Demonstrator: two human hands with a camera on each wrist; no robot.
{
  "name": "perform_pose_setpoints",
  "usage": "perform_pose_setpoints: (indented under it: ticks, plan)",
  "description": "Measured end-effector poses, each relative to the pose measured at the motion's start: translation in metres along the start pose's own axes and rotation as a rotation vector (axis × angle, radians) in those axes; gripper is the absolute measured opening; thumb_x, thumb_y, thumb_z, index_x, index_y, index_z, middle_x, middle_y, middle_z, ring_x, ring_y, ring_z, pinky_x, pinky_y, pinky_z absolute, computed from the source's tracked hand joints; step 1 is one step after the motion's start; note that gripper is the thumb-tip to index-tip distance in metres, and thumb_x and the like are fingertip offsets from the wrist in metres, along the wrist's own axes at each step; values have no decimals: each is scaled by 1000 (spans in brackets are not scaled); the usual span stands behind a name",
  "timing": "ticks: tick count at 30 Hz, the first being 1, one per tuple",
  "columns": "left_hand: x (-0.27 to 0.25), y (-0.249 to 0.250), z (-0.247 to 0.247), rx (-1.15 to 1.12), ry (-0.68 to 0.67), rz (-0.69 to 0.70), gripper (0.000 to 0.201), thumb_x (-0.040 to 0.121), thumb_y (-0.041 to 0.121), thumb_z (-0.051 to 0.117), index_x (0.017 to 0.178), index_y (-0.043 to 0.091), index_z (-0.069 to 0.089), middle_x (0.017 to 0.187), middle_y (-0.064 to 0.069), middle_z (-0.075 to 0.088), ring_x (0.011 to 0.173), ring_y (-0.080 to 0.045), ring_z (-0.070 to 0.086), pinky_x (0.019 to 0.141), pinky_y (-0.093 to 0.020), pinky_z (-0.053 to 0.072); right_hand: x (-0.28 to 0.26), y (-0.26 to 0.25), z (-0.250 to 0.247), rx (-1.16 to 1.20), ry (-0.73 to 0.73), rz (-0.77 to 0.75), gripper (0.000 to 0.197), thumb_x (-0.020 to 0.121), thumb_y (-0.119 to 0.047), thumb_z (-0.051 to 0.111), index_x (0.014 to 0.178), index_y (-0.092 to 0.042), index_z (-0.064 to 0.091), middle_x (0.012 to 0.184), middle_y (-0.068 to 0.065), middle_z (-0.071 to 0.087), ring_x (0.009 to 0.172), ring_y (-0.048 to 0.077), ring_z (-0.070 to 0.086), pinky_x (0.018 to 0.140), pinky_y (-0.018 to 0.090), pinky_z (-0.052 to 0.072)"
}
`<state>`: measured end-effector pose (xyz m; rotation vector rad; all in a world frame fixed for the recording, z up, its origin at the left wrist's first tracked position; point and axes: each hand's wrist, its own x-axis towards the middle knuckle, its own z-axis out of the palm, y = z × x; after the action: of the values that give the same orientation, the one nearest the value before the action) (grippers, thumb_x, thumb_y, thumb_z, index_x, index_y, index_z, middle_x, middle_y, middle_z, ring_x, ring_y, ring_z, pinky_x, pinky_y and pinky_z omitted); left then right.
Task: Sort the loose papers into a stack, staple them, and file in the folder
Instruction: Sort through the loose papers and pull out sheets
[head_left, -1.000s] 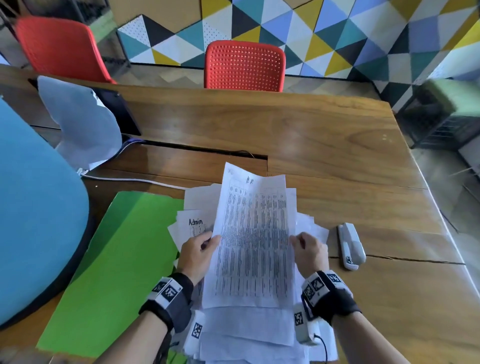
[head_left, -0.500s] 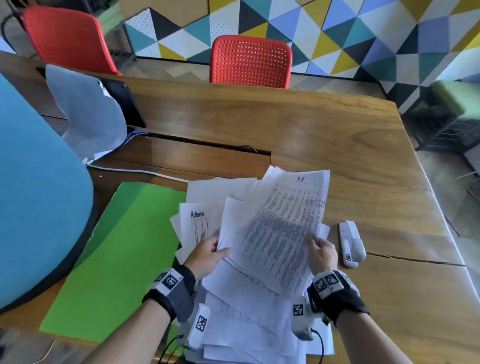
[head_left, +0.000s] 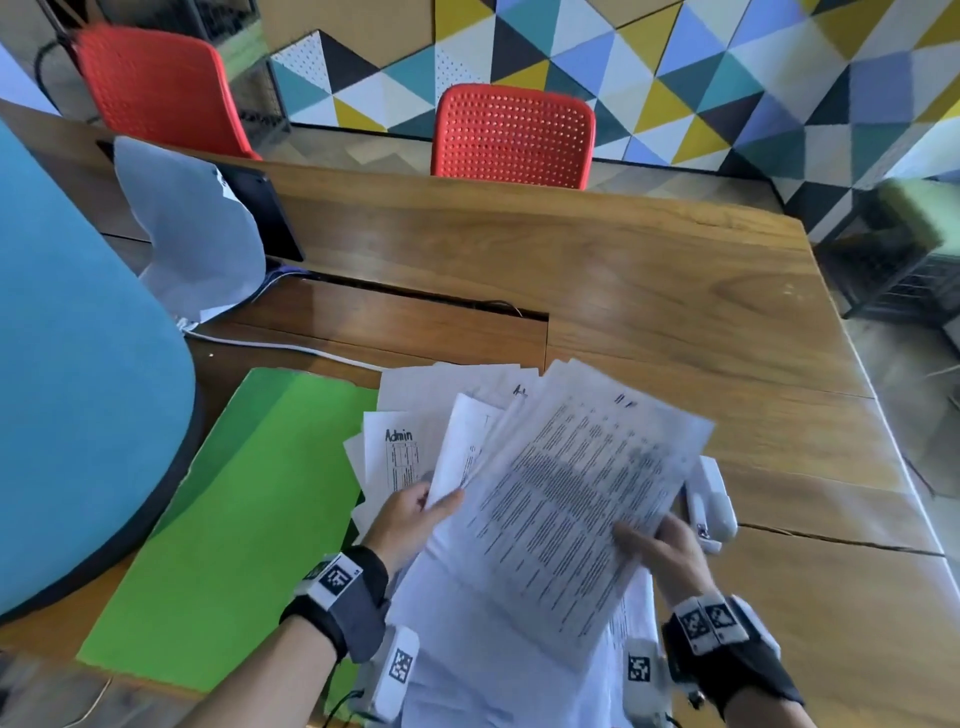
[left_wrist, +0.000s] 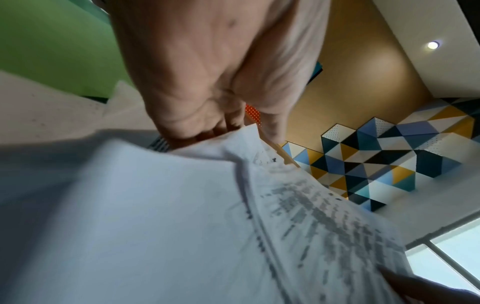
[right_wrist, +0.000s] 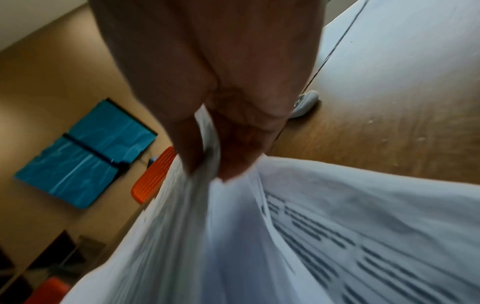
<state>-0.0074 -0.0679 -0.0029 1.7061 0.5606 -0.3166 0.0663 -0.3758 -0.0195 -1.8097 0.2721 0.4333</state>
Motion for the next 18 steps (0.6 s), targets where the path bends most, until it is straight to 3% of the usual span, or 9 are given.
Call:
perform_pose_setpoints:
  ticks: [2,3,5,7,9,11,14,15,18]
  plan:
    - [-7,10,13,35,-77,-3,46,86,32,71,125,18,52,118,15,51,115,-9,49,96,-25,42,-10,1,12,-41,-152,12,19,79,-1,75,95,-11,73,95,9,79,92,29,74,82,41,59]
    - [-10,13,21,95,-63,30,52,85,25,73,130,17,49,121,14,48,117,-7,46,96,-21,37,-11,4,16,-40,-183,15,20,75,-6,76,94,-12,74,96,10,79,93,29,74,78,37,60]
    - [-9,16,29,123,-44,130,43,83,12,72,124,9,58,122,7,60,111,-11,54,91,-18,38,-11,10,22,-23,-126,14,32,64,-22,82,95,-15,74,104,17,75,92,28,73,73,32,60]
    - [-11,22,30,-8,-141,139,31,82,4,69,113,4,65,111,1,69,101,-16,62,88,-22,45,-9,13,17,64,-7,31,53,61,-37,89,109,-20,70,116,15,70,101,29,71,82,44,60]
    - [-18,34,27,-173,-312,96,35,83,-3,68,115,10,68,116,0,72,109,-16,66,94,-27,48,-11,11,5,292,0,75,61,71,-27,86,125,-16,59,121,13,70,107,34,69,91,58,54]
    - [-20,43,23,-227,-430,62,40,83,-4,68,116,19,69,124,3,69,117,-11,63,96,-27,46,-19,0,-5,509,-140,154,61,76,-14,81,131,-7,54,122,21,69,107,42,68,91,63,52]
    - [-17,44,20,-226,-521,42,43,87,-3,63,124,21,65,133,8,64,124,-7,58,107,-30,40,-27,-11,-12,532,-301,209,63,68,-12,87,121,5,59,113,24,72,100,39,71,76,44,61]
    - [-15,41,21,-204,-530,41,45,89,-2,62,125,23,64,135,8,62,126,-8,56,110,-31,38,-29,-12,-10,495,-319,226,57,71,-6,82,121,7,58,111,24,73,98,37,72,73,40,61]
    - [-15,37,21,-136,-528,26,36,92,9,60,114,37,66,135,0,61,126,-13,55,113,-36,37,-34,-9,-7,517,-270,290,42,74,15,65,115,11,59,104,28,73,91,39,73,68,41,61]
